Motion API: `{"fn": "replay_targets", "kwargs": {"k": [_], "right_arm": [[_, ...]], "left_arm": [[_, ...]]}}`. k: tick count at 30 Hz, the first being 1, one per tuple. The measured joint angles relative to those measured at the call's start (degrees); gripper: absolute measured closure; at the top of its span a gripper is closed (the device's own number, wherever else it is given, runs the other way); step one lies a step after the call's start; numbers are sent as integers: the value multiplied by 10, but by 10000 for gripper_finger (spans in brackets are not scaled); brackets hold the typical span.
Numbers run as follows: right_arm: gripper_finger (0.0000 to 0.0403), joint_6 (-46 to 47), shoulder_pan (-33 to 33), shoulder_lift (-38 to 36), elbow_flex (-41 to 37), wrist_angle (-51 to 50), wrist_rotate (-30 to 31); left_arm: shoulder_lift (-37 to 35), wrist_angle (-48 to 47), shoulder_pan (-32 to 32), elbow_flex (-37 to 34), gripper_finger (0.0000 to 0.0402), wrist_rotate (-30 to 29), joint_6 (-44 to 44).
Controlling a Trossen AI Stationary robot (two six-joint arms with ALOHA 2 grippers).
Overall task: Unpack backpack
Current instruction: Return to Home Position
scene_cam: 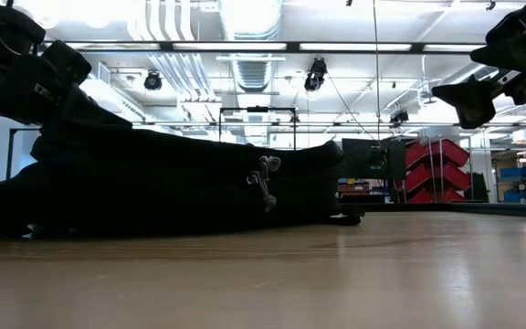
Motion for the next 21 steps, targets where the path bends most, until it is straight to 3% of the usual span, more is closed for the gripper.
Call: {"fn": "replay_targets", "kwargs": {"k": [21], "right_arm": [[92, 0, 0, 0, 0, 0, 0]], "left_arm": [[0, 0, 0, 0, 402, 0, 0]]}}
